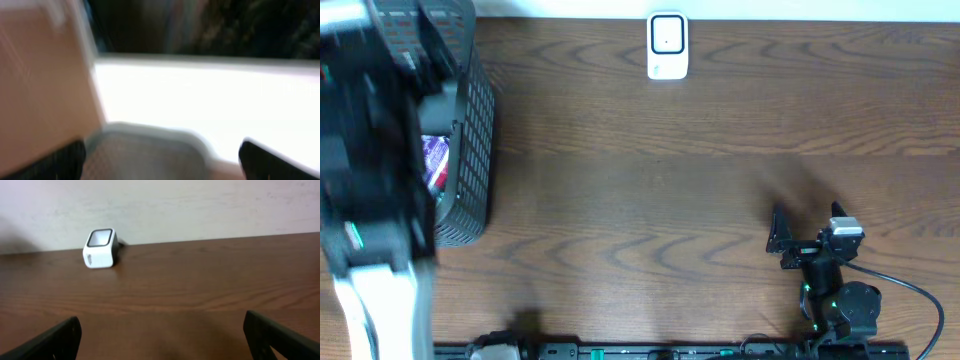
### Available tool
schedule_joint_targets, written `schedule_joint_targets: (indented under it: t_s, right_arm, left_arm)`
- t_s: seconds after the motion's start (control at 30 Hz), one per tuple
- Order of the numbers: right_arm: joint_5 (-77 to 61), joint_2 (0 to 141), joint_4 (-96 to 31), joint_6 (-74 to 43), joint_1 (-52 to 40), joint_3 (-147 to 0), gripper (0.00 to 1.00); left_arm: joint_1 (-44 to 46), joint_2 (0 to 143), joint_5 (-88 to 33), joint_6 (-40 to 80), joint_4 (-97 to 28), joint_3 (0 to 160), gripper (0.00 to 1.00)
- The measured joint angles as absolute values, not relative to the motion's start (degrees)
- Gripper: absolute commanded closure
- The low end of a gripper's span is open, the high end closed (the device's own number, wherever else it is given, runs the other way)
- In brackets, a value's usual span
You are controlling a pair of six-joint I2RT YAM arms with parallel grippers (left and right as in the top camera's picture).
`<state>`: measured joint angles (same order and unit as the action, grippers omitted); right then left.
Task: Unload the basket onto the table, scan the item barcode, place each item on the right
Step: 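Reach the left gripper into the basket and grasp the purple box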
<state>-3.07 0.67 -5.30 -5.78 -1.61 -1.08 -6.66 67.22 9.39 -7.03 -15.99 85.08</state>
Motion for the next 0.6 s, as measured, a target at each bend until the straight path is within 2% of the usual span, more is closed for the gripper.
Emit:
schedule_joint_targets:
  t_s: [0.1,0.2,0.4,0.6]
  right_arm:
    - [-3.07,0.67,-5.28,-5.78,-1.61,-1.08,0.01]
    - [-3.07,0.67,-5.26,-5.78,-1.61,-1.08,0.01]
    - [-3.07,0.69,-5.28,-5.78,-1.61,-1.08,0.01]
    - [-3.07,0.69,-5.28,-5.78,-1.61,-1.08,0.01]
  left_arm:
    - [-12.21,81.62,11.86,-7.14,-30.59,100.36,0.02]
    - [-16.80,92.16,13.28,-7.16,-38.57,108.66,0.02]
    - [-21.87,100.51,14.57,-7.62,-54.50,110.61,0.02]
    - [-24.58,102.02,14.79,-14.35,-60.62,109.08,0.02]
